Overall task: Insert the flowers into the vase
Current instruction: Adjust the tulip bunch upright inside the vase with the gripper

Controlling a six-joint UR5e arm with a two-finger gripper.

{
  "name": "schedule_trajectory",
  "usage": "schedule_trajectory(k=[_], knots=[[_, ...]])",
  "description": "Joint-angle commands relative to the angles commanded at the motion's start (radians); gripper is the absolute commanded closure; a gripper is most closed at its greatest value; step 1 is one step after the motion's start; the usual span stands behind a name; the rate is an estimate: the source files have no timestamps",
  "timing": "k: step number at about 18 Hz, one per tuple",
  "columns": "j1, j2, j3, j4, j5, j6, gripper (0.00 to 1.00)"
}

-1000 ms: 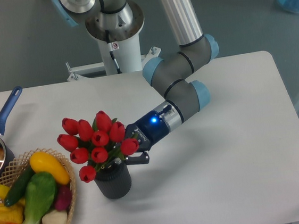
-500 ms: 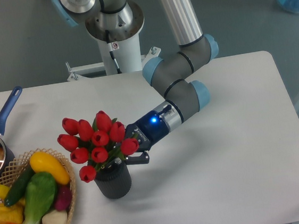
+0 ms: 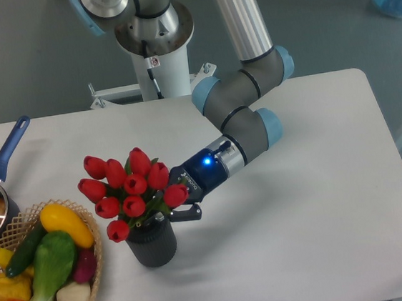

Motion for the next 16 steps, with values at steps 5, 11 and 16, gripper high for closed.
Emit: schedule_trajectory(k=[5, 11, 16], knots=[[0.000, 0.002, 0.000, 0.000, 0.000, 0.000, 0.72], [0.002, 0.003, 0.000, 0.000, 0.002, 0.000, 0.73], [0.008, 0.009, -0.012, 0.000, 0.012, -0.001, 0.75]])
